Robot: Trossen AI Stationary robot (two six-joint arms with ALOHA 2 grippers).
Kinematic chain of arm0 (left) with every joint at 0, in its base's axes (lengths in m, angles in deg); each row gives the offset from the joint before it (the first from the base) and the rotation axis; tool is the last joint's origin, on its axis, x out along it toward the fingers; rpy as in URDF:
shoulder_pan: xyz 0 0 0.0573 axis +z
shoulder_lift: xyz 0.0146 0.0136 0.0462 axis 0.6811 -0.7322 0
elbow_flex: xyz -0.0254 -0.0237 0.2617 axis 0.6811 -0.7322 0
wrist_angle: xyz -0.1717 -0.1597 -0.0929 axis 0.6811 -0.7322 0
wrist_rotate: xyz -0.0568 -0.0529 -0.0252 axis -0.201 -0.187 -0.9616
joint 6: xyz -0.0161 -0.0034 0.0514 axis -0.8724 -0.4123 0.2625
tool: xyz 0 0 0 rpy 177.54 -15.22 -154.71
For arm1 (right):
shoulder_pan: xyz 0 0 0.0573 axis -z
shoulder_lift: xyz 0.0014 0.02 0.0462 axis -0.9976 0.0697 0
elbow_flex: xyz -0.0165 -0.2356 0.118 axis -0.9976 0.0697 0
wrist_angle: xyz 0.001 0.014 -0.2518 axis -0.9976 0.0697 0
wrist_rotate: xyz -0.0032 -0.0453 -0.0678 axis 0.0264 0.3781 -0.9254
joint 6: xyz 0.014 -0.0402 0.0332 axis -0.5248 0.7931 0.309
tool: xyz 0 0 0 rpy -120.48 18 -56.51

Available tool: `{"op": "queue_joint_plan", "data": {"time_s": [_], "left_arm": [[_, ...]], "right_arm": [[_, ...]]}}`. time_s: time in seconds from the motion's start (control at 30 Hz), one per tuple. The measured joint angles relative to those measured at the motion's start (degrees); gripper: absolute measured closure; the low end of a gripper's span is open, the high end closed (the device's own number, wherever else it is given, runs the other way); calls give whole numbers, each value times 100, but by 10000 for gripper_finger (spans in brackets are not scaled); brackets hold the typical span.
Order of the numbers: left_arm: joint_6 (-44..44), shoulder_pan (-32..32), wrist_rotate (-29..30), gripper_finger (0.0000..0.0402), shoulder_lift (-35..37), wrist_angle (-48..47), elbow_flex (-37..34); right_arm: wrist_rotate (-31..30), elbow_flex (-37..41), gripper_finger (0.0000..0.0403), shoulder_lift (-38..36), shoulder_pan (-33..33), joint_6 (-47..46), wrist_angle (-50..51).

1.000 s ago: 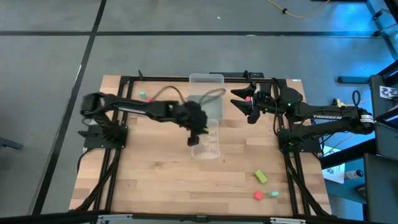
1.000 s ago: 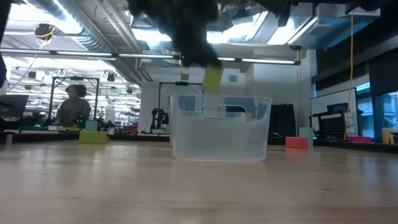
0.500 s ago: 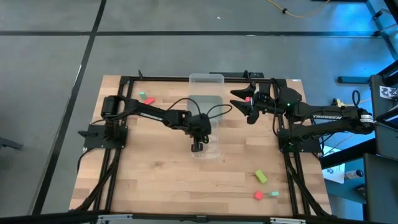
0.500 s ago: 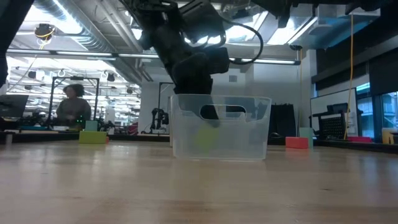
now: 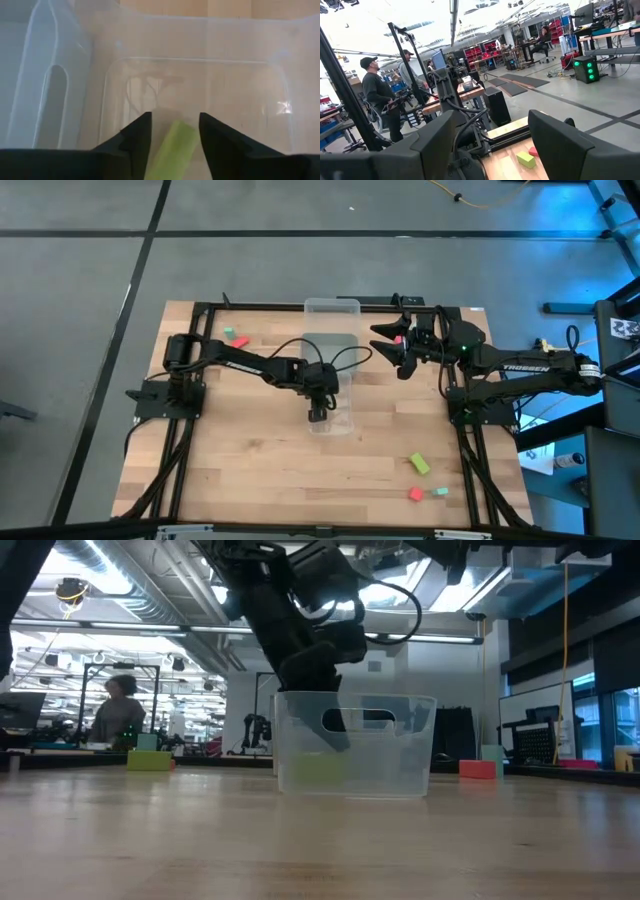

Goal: Sort & place blocks by color
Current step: Put the top green block into the bottom transparent bin

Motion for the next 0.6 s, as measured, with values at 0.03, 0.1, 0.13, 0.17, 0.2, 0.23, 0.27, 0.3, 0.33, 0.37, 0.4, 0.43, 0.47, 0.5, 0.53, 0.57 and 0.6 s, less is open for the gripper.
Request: {"op": "queue_joint_plan", "data": {"time_s": [0.03,0.1,0.13,0.17,0.2,0.23,0.27,0.3,0.33,0.37,0.4,0.43,0.47,0.5,0.53,0.57,0.6], "left_arm": [[0,1,-18,234,0,-4,-2],[0,2,-46,222,9,7,0],[-2,13,-60,218,48,-21,0],[-10,21,-124,215,90,-32,4],[-10,31,-183,213,154,-33,43],[-10,57,-226,212,262,-56,73],[-8,83,-244,211,410,-84,108],[2,117,-276,211,570,-89,155],[12,164,-326,210,760,-64,176],[12,216,-350,210,983,-75,177],[12,271,-350,210,1227,-133,177],[12,334,-350,210,1462,-142,177],[12,403,-350,210,1725,-140,176],[12,474,-351,210,2005,-165,171],[12,537,-350,211,2277,-124,158],[25,597,-347,212,2549,-59,133],[57,653,-341,212,2820,-22,72]], "right_arm": [[0,0,148,0,0,0,-2],[0,0,148,0,0,0,-2],[0,0,148,0,0,1,-3],[0,0,148,0,-2,2,-4],[0,0,148,0,0,2,-13],[0,0,148,0,0,4,-15],[0,2,148,0,0,4,-24],[0,2,148,0,0,4,-38],[0,2,148,0,0,1,-33],[0,2,148,0,0,0,-32],[0,2,148,0,0,5,-32],[0,2,148,0,-1,9,-32],[0,2,148,0,0,9,-32],[0,2,148,0,0,9,-32],[1,2,148,0,-1,12,-32],[0,2,148,0,0,11,-32],[1,2,148,0,0,15,-28]]}}
